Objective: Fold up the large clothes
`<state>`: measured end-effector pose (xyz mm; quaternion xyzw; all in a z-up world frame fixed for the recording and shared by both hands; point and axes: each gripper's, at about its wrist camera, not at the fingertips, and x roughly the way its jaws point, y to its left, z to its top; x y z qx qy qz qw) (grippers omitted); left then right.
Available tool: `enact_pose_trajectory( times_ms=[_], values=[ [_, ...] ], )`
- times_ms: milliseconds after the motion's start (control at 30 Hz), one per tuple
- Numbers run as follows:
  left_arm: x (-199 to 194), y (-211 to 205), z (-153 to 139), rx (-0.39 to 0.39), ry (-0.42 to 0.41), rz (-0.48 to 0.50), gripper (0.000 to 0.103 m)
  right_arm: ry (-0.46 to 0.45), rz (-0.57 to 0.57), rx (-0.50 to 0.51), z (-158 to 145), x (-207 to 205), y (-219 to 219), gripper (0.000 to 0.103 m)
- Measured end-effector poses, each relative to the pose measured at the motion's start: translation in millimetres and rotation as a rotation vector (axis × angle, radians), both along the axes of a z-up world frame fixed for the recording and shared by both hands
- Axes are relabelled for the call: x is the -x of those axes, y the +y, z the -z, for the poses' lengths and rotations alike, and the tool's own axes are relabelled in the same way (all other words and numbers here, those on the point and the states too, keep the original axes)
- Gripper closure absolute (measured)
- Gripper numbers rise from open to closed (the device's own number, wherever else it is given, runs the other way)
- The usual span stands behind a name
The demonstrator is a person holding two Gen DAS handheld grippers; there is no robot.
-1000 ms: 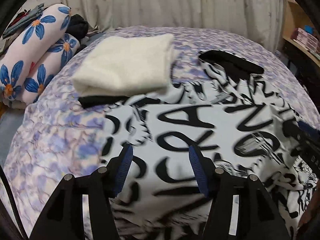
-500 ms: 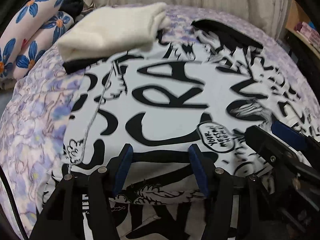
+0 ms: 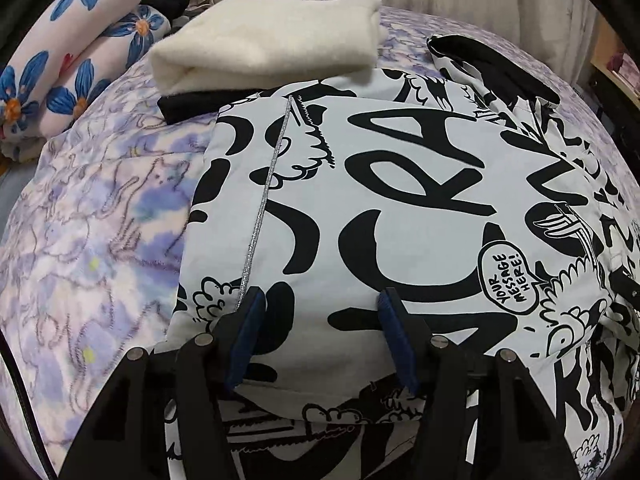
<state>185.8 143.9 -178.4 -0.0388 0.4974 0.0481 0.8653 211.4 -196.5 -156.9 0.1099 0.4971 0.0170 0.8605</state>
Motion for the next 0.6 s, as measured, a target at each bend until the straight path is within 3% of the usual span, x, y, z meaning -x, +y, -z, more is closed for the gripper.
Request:
enact_pose_trajectory(
  times_ms=[233,367,600],
  values=[
    [8.3,1.3,-10.1,0.008,-0.019,0.019,0.045,-0.035,0.023,-0.033,-14.4,11.7,-0.3,0.044],
    [21.1,-2.2,-24.6,-0.051,-0.048,0.022,0.036,-0.050,0.032,-0.059,-26.4,17.5,0.1,0.043],
    [50.6,-3.0,-60.7,-0.087,-0.115,0.016,0.033,-0.105,0.048,-0.089,-55.9,37.2,-1.0,0.042]
  ],
)
